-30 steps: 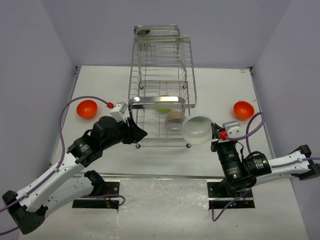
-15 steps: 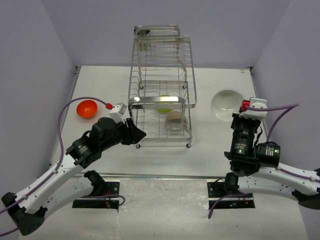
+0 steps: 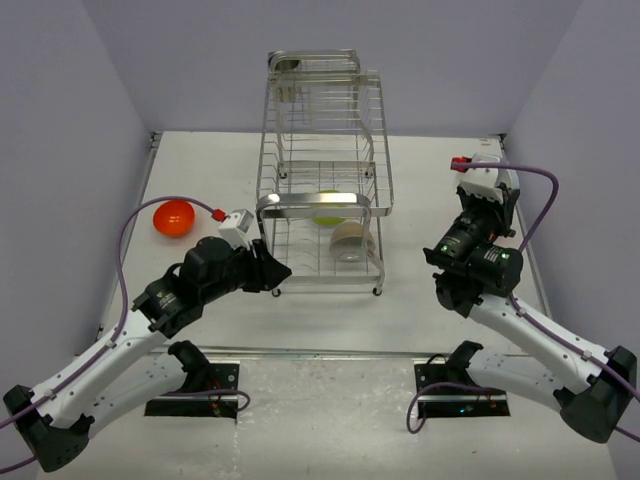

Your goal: Unload the bowls from the dish rack

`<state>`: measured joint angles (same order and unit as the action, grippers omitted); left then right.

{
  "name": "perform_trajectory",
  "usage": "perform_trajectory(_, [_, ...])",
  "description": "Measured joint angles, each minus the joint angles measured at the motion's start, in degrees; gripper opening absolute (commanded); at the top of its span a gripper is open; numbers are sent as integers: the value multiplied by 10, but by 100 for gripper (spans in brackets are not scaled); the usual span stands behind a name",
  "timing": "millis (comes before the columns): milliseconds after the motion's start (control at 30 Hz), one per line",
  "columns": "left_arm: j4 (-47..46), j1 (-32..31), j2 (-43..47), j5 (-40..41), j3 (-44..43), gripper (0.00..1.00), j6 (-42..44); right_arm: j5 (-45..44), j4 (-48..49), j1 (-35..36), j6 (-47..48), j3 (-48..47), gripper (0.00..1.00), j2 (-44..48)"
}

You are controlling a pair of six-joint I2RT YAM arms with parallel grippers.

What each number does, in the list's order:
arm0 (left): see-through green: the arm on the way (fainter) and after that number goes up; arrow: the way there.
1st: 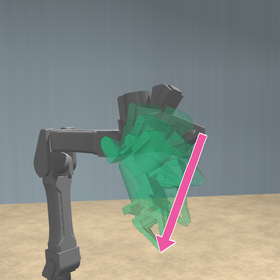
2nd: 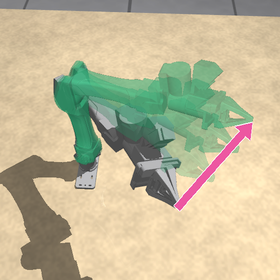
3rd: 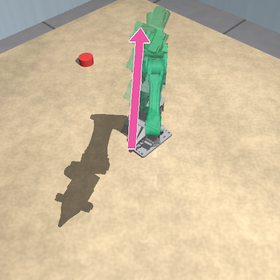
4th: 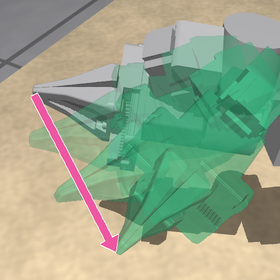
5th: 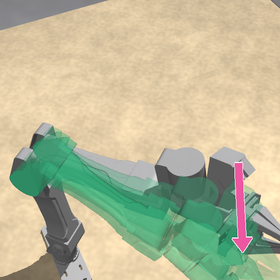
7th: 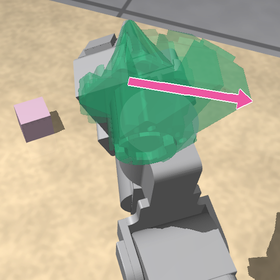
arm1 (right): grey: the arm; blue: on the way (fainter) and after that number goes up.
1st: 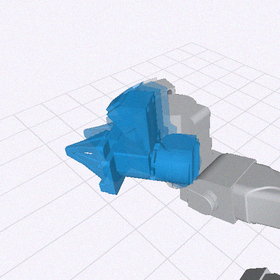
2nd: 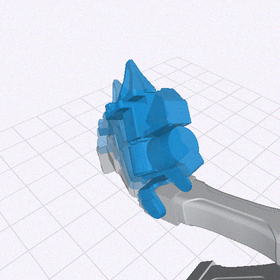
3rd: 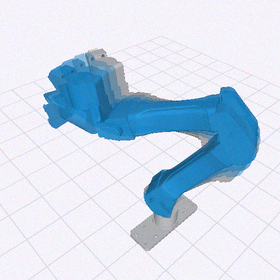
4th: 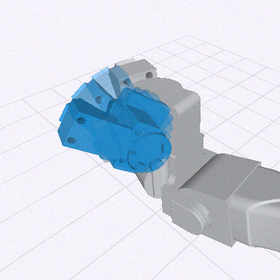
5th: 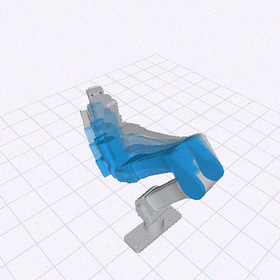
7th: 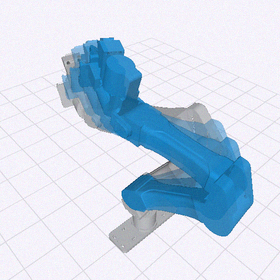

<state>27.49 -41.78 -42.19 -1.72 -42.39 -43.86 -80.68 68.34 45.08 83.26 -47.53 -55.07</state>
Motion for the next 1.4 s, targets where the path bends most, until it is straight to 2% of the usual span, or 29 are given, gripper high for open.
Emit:
perform_trajectory(233, [2, 0, 10, -1, 0, 46, 0, 9, -2, -56, 7, -14, 0, -35])
perform_trajectory(533, [6, 0, 14, -3, 0, 46, 2, 6, -15, -90, -21, -14, 0, -42])
perform_trajectory(900, [6, 0, 14, -6, 1, 46, 6, 14, -45, -182, -152, 9, 0, -54])
perform_trajectory(1200, [4, 0, 9, -9, 10, 46, 10, 40, -102, -192, -223, 20, 0, -138])
perform_trajectory(1400, [4, 0, 7, -10, 11, 46, 12, 39, -129, -192, -284, 45, 0, -160])
